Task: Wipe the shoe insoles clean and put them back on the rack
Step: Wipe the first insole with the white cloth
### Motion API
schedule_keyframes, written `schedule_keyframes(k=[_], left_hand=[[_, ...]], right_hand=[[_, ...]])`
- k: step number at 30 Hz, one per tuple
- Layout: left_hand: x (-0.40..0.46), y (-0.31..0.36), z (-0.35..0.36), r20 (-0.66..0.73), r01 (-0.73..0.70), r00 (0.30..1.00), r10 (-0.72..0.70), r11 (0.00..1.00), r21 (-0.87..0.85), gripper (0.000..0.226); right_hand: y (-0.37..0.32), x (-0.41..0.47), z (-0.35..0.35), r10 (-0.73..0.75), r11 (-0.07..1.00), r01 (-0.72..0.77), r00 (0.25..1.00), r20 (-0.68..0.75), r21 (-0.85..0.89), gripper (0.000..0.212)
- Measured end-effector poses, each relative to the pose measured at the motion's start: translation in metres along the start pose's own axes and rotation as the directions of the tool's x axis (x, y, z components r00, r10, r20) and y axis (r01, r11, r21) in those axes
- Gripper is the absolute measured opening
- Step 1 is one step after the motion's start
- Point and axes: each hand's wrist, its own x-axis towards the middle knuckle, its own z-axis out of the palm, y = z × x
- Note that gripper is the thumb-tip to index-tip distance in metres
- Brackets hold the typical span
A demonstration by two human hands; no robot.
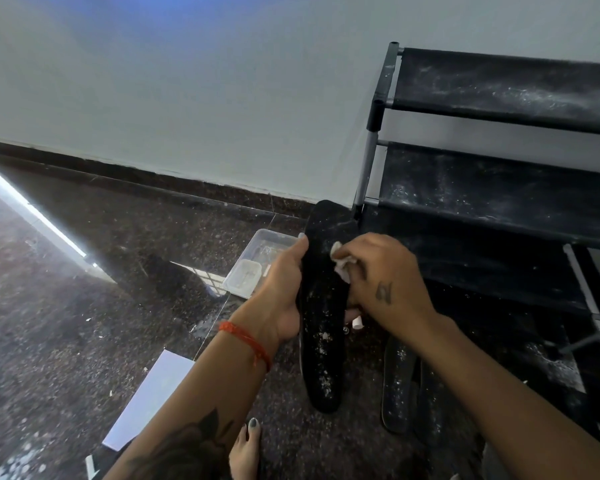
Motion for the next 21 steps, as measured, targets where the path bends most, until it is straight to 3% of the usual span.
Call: schedule_keyframes(k=[4, 7, 10, 15, 18, 21], left_hand=[[0.003, 0.004, -0.004, -0.061, -0.044, 0.997, 0.040, 0.997, -0.057, 0.065], [0.007, 0.003, -0.007, -0.175, -0.095, 0.981, 0.079, 0.991, -0.089, 0.060], [0.008, 0.002, -0.008, -0.207, -0.085, 0.976, 0.064, 0.992, -0.095, 0.058], [0.003, 0.001, -0.003, -0.104, -0.008, 0.995, 0.006, 1.000, -0.012, 0.059], [0.002, 0.004, -0.003, -0.101, -0.012, 0.995, 0.009, 0.999, -0.035, 0.063], [0.004, 0.004, -0.005, -0.171, -0.055, 0.984, 0.046, 0.997, -0.053, 0.053]], right_hand=[[-0.009, 0.001, -0.008, 0.056, 0.980, -0.026, 0.988, -0.146, 0.198, 0.019], [-0.035, -0.012, 0.000, -0.125, 0.955, 0.119, 0.992, 0.002, 0.272, 0.016], [-0.034, -0.017, 0.011, -0.218, 0.968, 0.201, 0.970, 0.105, 0.151, 0.018], [-0.001, 0.000, 0.002, -0.017, 1.000, 0.017, 1.000, 0.010, -0.017, 0.020], [0.001, 0.003, -0.006, 0.092, 0.990, -0.075, 0.986, -0.138, 0.121, 0.020], [-0.022, -0.005, -0.002, 0.043, 0.955, -0.008, 0.993, -0.111, 0.298, 0.014]])
